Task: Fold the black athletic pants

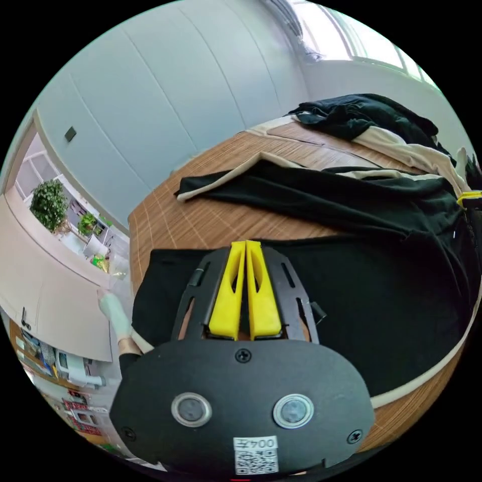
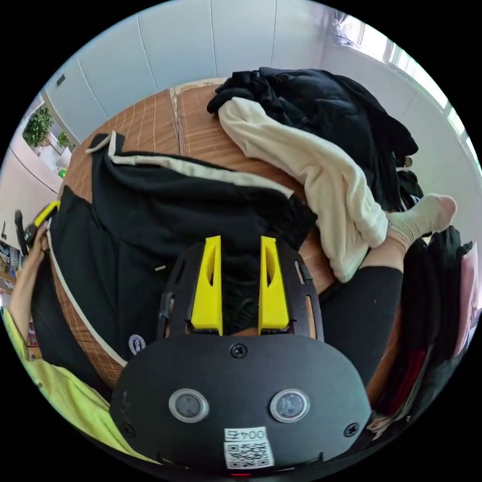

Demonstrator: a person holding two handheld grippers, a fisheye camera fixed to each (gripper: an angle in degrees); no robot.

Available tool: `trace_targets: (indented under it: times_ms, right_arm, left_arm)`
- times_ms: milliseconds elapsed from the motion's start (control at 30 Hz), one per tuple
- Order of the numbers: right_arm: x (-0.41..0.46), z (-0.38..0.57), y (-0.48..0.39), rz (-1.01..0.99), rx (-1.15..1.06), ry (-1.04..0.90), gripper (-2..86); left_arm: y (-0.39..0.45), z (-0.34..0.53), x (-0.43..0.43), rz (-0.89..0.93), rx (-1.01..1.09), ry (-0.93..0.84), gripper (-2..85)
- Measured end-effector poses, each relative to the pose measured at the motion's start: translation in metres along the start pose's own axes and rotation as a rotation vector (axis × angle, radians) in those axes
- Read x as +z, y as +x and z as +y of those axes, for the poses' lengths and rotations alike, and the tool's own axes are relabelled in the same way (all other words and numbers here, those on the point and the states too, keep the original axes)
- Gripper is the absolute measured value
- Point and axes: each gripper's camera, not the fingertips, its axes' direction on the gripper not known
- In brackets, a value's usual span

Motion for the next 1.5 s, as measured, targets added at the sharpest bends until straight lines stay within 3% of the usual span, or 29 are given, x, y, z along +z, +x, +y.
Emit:
trace_targets:
  times_ms: [233,367,600,700,867,1033,1133,1233,1333,1500]
  right_arm:
    - [0.039,0.000,-0.030,0.070,-0.005,-0.056,11.0]
    - [0.045,-0.020,-0.016,0.131,-0.024,-0.030,10.3]
    - [0.057,-0.060,0.025,0.245,0.003,0.027,9.0]
    - [0.056,-0.062,0.032,0.228,0.058,0.051,9.2]
    - [0.016,-0.043,-0.003,0.223,0.081,0.136,10.6]
    - [-0.009,-0.003,-0.091,0.136,-0.244,0.200,9.0]
    - [0.009,0.025,-0.150,-0.070,-0.411,0.099,9.1]
    - [0.029,0.045,-0.199,-0.050,-0.538,0.038,9.7]
    - [0.055,0.053,-0.208,-0.044,-0.525,-0.083,9.3]
    - [0.053,0.077,-0.174,-0.111,-0.398,-0.105,8.2]
  left_arm:
    - [0.093,-0.111,0.074,-0.093,0.252,-0.103,0.7]
    - [0.109,-0.118,0.124,-0.128,0.323,-0.300,0.6]
    - [0.090,-0.082,0.106,0.031,0.207,-0.248,0.6]
    - [0.094,-0.068,0.094,0.029,0.196,-0.229,0.6]
    - [0.057,-0.042,0.035,-0.018,0.077,-0.043,0.6]
    - [-0.009,0.041,0.008,-0.140,-0.007,-0.168,0.6]
    - [-0.047,0.090,0.010,-0.166,-0.125,-0.278,0.6]
    - [-0.058,0.113,0.020,-0.137,-0.162,-0.348,0.7]
    - [-0.045,0.123,0.030,-0.146,-0.093,-0.391,0.7]
    - [-0.050,0.115,0.007,-0.068,-0.121,-0.362,0.8]
